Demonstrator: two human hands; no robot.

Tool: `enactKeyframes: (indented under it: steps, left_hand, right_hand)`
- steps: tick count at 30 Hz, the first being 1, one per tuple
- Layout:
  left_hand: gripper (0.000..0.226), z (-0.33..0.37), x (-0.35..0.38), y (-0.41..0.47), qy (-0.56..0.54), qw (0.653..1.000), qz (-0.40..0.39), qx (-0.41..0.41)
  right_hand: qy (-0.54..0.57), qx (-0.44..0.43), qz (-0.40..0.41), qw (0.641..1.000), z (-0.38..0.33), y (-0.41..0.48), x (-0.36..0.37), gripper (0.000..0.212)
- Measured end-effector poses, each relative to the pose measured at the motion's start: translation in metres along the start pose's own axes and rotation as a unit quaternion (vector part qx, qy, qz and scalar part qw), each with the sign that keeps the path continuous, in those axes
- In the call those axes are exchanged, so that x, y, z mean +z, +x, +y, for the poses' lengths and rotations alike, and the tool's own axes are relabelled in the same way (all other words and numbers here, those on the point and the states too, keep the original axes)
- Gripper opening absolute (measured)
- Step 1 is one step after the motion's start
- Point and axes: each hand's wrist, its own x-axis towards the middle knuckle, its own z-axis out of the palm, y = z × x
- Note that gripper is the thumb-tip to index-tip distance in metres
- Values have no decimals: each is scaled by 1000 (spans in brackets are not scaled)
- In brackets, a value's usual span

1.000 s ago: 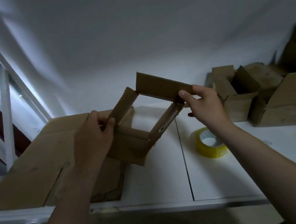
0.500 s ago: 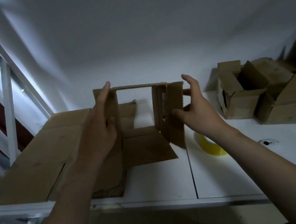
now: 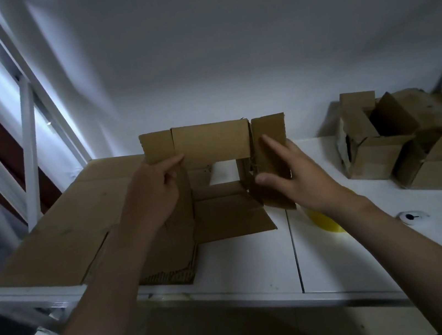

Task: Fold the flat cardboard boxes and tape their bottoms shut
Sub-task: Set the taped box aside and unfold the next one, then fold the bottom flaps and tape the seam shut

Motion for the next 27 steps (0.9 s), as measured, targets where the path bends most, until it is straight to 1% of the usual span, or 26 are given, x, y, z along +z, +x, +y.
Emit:
enactKeyframes:
  steps: [1, 2, 3, 5, 7, 8, 10, 13, 15, 16, 18, 21, 23, 24, 25, 27]
  left_hand:
    - [47, 0, -1, 0, 2, 1000, -4, -4]
    - [47, 0, -1, 1, 10, 1000, -7, -9]
    - [48, 0, -1, 1, 20, 1000, -7, -14]
    - [49, 0, -2, 2, 26, 999, -7, -26]
    - [50, 0, -2, 2, 18, 999, -12, -37]
    - [50, 0, -2, 2, 11, 999, -17, -40]
    - [50, 0, -3, 1, -6, 999, -26, -43]
    - [51, 3, -3, -2, -20, 998, -36, -48]
    - [52, 6, -2, -1, -38, 997, -38, -57]
    - [51, 8, -2, -1, -50, 996, -39, -62]
    - [50, 13, 0, -2, -85, 993, -36, -69]
    - [49, 21, 4, -6, -113, 991, -39, -61]
    - [50, 23, 6, -8, -125, 990, -47, -49]
    - [50, 24, 7, -9, -129, 989, -50, -43]
    - [49, 25, 7, -10, -129, 990, -53, -37]
    - [49, 26, 7, -12, -124, 991, -51, -23]
  right_hand:
    - [22, 16, -54, 998, -1, -2, -1, 111]
    - [24, 23, -95, 995, 0, -4, -1, 128]
    - [2, 18, -123, 992, 2, -6, -2, 141]
    - [-91, -8, -149, 985, 7, -10, -1, 153]
    - [-169, -26, -154, 973, 9, -12, 3, 154]
    - [-185, -30, -151, 971, 9, -13, 5, 151]
    - [-204, -44, -120, 971, 8, -13, 9, 138]
    - [-230, -83, -11, 969, 10, -8, 15, 111]
    - [-264, -92, 76, 957, 11, -4, 21, 98]
    - [-274, -91, 116, 950, 11, -2, 23, 97]
    - [-275, -81, 169, 943, 7, 3, 25, 105]
    - [-257, -59, 206, 942, 2, 9, 26, 124]
    - [-226, -32, 219, 949, -2, 13, 32, 124]
    - [-205, -31, 221, 953, -4, 15, 37, 115]
    - [-184, -43, 219, 957, -6, 16, 41, 97]
    - [-133, -57, 202, 969, -4, 19, 50, 55]
